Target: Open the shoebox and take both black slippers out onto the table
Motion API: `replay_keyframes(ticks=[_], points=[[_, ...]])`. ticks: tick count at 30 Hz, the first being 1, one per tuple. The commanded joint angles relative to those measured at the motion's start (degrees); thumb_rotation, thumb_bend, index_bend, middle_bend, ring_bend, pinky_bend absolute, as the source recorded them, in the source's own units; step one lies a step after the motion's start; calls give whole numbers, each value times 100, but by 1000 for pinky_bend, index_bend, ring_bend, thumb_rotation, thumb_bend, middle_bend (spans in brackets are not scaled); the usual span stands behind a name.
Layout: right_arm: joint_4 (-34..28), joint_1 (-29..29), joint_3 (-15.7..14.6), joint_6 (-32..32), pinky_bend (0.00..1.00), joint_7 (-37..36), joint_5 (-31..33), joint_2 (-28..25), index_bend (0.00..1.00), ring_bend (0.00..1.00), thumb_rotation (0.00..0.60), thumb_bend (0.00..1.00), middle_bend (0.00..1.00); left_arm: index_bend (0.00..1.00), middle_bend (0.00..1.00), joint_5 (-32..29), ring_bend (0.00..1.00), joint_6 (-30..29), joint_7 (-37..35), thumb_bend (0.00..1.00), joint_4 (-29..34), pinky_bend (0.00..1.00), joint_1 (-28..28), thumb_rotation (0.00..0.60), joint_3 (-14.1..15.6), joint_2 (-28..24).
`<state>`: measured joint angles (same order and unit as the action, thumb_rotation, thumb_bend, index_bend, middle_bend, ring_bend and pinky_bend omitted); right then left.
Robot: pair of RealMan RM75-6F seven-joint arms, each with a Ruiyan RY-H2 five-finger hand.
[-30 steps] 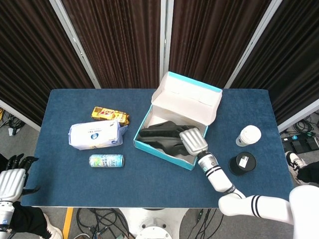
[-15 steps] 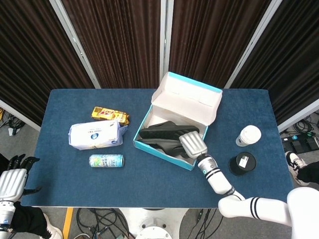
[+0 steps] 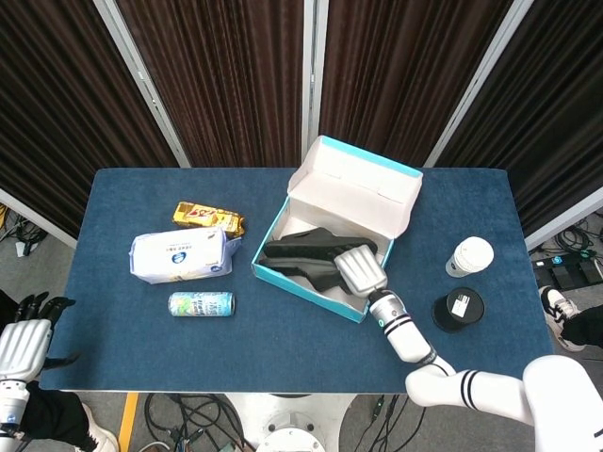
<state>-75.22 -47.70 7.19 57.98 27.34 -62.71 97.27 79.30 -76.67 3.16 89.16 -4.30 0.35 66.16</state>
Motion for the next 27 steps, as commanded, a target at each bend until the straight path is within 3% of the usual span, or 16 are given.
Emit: replay_keyframes(ticks=[1, 14, 23, 27], points=[[244, -11, 90, 85, 766, -165, -228, 41, 692, 531, 600, 609, 507, 198, 159, -8, 51, -3, 12, 0, 16, 45, 8, 600, 4, -14], [-178, 37, 279, 152, 771, -1262, -1110, -769, 781, 544, 600, 639, 546, 198, 159, 3, 52, -87, 170, 0, 216, 45, 32, 600, 1, -129], [-1500, 223, 497, 481, 771, -2082, -1592, -1669, 781, 543, 600, 639, 547, 198, 159, 26, 51, -146, 240, 0, 328, 45, 52, 600, 4, -195], [-2227, 154, 455, 68, 771, -2692, -1700, -2051, 782, 542, 600, 638, 548, 198, 159, 40, 52, -179, 255, 0, 359, 45, 66, 600, 8, -213]])
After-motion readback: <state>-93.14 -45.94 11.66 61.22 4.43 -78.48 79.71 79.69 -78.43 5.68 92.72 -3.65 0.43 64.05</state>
